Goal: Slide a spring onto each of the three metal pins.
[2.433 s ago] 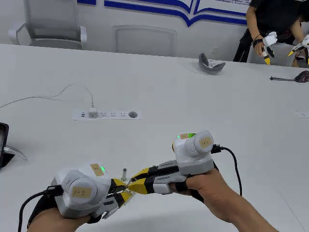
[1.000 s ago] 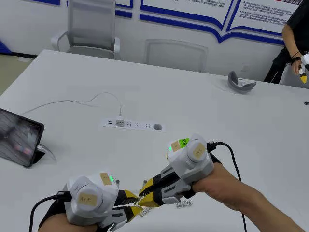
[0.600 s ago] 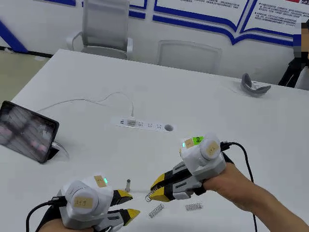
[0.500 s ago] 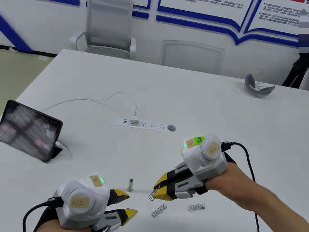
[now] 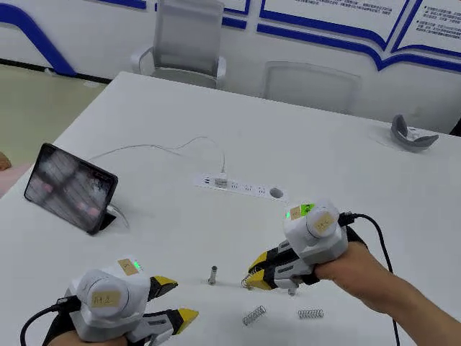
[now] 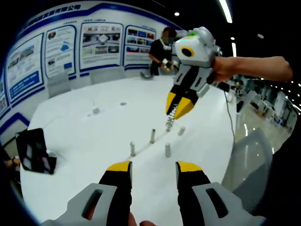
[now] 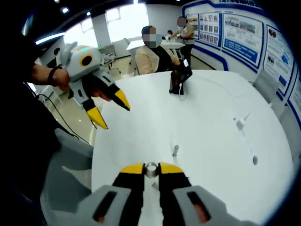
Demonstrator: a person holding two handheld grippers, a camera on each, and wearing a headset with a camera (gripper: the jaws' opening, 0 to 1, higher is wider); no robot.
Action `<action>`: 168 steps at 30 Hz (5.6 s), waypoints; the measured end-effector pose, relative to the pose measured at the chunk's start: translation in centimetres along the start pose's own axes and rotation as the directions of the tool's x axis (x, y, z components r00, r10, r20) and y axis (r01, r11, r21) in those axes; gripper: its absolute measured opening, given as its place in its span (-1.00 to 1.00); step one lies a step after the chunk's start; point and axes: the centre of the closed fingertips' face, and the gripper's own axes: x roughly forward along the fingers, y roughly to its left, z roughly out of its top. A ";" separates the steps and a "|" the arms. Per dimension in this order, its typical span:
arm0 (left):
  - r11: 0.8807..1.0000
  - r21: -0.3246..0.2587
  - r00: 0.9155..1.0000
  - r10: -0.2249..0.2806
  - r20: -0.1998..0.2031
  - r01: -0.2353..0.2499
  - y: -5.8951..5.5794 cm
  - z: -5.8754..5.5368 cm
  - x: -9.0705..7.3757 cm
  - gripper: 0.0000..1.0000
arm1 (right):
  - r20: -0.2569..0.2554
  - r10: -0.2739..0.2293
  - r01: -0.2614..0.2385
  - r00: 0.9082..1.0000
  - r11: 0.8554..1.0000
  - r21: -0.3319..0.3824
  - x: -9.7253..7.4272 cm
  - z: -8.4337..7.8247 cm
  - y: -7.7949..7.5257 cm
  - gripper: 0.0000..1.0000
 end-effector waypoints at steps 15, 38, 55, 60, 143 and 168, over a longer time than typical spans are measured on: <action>0.995 -0.079 0.998 0.061 -0.015 -0.062 1.7 -1.6 -1.0 -0.02 | -0.050 -0.004 0.003 0.999 1.000 -0.021 2.7 0.3 -1.5 -0.75; 0.984 -0.148 0.995 0.090 -0.038 -0.094 2.0 -3.2 -1.9 0.17 | -0.131 -0.029 0.015 0.991 0.994 -0.105 7.4 0.1 -4.2 -0.75; 0.982 -0.166 0.995 0.082 -0.061 -0.091 1.7 -4.1 -2.3 0.19 | -0.131 -0.059 0.042 0.990 0.991 -0.124 8.9 -0.1 -5.3 -0.75; 0.982 -0.166 0.995 0.079 -0.060 -0.088 1.6 -4.0 -2.2 0.18 | -0.126 -0.064 0.048 0.990 0.992 -0.120 9.2 -0.1 -5.7 -0.75; 0.985 -0.157 0.997 0.069 -0.021 -0.072 1.6 -1.8 -1.9 0.27 | -0.071 -0.011 0.017 0.997 0.997 0.079 11.3 -1.8 -4.9 -0.12; 0.985 -0.162 0.998 0.062 -0.020 -0.065 1.1 -2.3 -2.1 0.28 | 0.135 -0.095 0.058 0.986 0.965 0.255 7.9 -0.8 -3.4 0.02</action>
